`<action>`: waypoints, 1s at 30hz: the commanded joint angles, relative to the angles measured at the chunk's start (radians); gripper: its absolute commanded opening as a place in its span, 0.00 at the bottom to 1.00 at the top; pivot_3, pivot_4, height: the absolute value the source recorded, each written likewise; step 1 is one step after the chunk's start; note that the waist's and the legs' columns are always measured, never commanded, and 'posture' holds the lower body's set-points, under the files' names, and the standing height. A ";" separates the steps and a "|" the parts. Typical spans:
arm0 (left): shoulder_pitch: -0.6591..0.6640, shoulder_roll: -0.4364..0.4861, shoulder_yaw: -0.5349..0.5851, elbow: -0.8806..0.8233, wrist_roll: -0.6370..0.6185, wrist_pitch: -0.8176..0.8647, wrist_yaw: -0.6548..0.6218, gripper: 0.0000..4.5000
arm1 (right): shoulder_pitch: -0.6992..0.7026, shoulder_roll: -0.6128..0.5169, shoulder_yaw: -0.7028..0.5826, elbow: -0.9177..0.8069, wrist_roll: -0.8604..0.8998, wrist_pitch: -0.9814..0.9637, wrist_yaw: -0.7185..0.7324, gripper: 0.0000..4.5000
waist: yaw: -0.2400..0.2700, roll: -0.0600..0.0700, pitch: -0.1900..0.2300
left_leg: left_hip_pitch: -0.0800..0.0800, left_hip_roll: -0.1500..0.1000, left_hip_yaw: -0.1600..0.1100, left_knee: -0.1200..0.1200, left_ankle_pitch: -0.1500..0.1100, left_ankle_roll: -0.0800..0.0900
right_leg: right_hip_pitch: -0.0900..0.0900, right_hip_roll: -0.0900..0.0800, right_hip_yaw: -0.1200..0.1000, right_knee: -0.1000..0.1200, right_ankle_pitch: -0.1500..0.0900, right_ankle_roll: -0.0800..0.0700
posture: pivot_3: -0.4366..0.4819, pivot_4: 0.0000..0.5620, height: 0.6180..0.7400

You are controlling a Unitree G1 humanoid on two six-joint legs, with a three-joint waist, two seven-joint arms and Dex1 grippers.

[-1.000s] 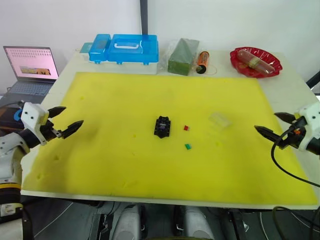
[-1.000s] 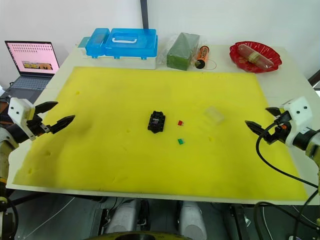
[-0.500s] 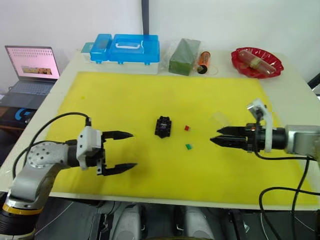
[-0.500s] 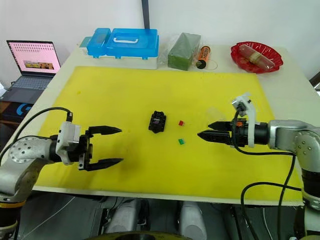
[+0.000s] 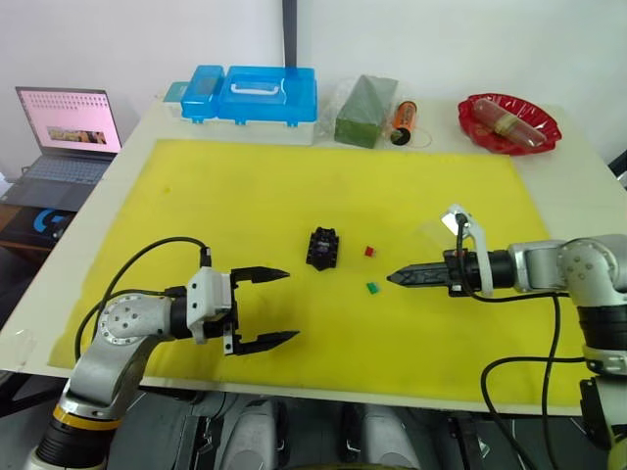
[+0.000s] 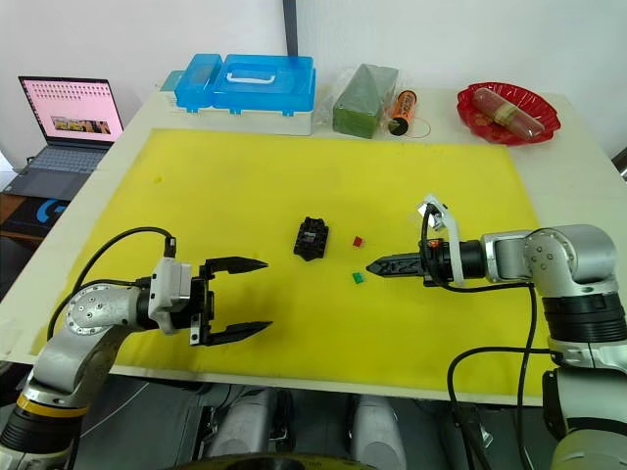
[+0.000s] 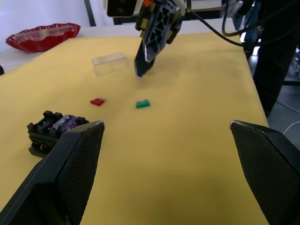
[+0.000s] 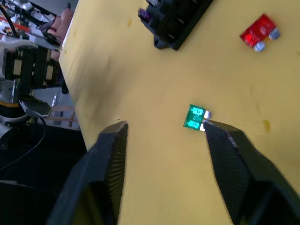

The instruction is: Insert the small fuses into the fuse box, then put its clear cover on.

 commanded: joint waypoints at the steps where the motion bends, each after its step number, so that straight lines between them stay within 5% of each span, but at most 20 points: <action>1: -0.005 -0.013 -0.019 -0.025 0.004 -0.022 0.013 1.00 | -0.038 0.006 0.015 -0.004 -0.006 -0.013 0.029 0.45 | 0.000 0.000 0.000 | 0.000 0.000 0.000 0.000 0.000 0.000 | 0.000 0.000 0.000 0.000 0.000 0.000 | 0.48 0.27 1.00; 30: 0.001 -0.042 -0.074 -0.008 0.074 -0.118 0.053 1.00 | -0.065 0.072 0.185 0.138 -0.165 -0.108 0.154 0.45 | 0.000 0.000 0.000 | 0.000 0.000 0.000 0.000 0.000 0.000 | 0.000 0.001 0.000 0.000 0.000 0.000 | 0.48 0.27 1.00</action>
